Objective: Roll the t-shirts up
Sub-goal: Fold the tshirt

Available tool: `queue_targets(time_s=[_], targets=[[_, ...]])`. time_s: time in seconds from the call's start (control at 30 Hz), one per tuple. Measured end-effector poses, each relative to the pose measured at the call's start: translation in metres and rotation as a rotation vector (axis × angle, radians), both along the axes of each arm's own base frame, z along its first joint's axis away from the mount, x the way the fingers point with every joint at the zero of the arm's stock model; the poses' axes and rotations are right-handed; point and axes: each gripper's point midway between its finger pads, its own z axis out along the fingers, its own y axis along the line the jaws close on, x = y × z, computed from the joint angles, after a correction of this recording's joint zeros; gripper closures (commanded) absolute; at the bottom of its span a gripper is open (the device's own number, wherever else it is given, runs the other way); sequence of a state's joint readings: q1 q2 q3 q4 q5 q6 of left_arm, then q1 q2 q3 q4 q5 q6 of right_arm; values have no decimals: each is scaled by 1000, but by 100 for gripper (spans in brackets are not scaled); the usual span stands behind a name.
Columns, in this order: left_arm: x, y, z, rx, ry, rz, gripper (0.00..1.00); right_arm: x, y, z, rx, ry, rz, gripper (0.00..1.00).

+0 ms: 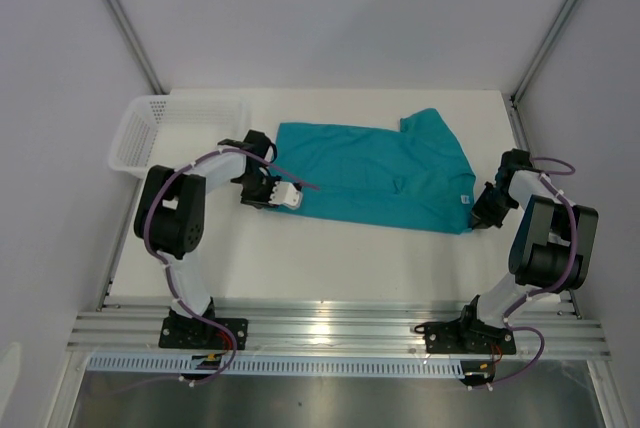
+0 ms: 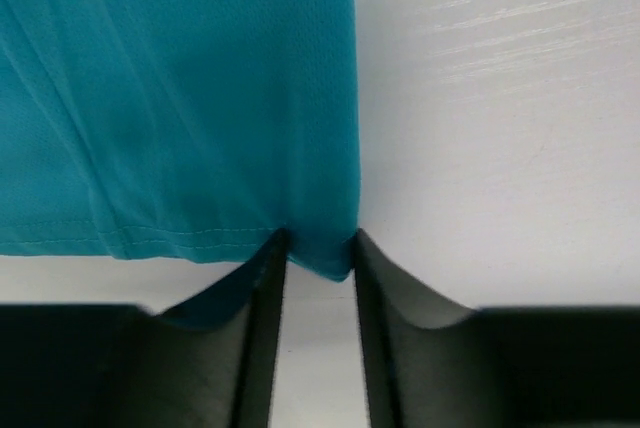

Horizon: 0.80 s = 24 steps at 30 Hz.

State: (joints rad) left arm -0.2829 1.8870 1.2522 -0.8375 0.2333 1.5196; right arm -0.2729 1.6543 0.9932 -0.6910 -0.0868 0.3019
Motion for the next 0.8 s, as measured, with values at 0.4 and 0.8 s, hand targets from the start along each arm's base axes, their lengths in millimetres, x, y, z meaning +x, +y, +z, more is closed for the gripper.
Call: queue_targets(time_s=[0.4,0.8], targets=[[-7,-1,2,-23,-19,1,99,-2,-3,1,-2,8,-11,100],[-81,11,16,-41,106,60,99,-20,-1,13,9,52,-14,100]])
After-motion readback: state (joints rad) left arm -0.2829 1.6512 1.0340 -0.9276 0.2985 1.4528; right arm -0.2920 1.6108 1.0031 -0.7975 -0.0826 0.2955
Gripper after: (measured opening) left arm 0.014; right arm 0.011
